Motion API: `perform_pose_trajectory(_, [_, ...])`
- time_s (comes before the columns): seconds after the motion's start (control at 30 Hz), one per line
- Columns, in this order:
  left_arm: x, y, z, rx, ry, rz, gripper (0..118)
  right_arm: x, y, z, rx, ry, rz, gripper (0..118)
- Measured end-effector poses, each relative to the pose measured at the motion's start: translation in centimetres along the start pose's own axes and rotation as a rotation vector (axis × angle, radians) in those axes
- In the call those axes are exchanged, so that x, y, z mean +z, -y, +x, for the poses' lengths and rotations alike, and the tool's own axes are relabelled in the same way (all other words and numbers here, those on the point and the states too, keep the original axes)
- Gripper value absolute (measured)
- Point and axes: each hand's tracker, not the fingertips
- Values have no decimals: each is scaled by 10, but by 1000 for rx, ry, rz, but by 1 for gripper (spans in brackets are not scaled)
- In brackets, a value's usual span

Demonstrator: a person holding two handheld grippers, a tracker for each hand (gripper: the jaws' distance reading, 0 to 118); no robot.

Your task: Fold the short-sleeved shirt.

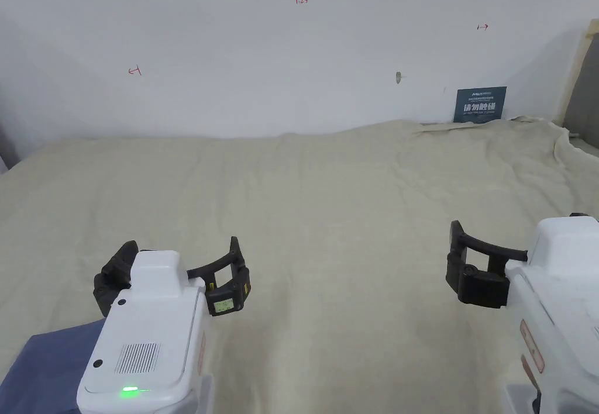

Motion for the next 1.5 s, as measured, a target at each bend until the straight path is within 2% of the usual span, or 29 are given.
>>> perform_pose_trajectory(0.13, [0, 0, 0, -1, 2, 0, 118, -1, -7, -2, -24, -7, -51, 114])
perform_pose_trajectory(0.2, [0, -1, -1, -2, 2, 2, 118, -3, -10, -1, -66, -7, -113, 114])
perform_pose_trajectory(0.27, [1, -1, -1, -1, 3, 3, 118, -5, -13, -2, -111, 28, -182, 114])
perform_pose_trajectory(0.37, [1, -2, -2, -1, 0, 4, 118, -12, -19, -6, -132, 107, -322, 114])
perform_pose_trajectory(0.47, [2, -3, -4, 7, -2, 6, 118, -22, -20, -4, -169, 116, -444, 114])
perform_pose_trajectory(0.57, [1, -2, -6, 10, -5, 6, 118, -25, -17, -4, -189, 129, -471, 114])
perform_pose_trajectory(0.67, [1, -3, -7, 9, -9, 7, 118, -25, -12, -7, -188, 141, -443, 114])
perform_pose_trajectory(0.8, [1, -3, -8, 14, -12, 11, 118, -26, -12, -11, -131, 140, -430, 114])
perform_pose_trajectory(1.1, [2, -4, -8, 12, -8, 14, 118, -23, -10, -11, -139, 115, -401, 114])
perform_pose_trajectory(1.3, [2, -5, -6, 7, -6, 16, 118, -13, -2, -4, -141, 51, -225, 114])
perform_pose_trajectory(1.4, [3, -5, -6, 3, -7, 18, 118, -9, 2, -5, -109, 59, -113, 114])
perform_pose_trajectory(1.5, [4, -7, -6, 9, -10, 29, 118, -4, 8, -3, -78, 22, 3, 114])
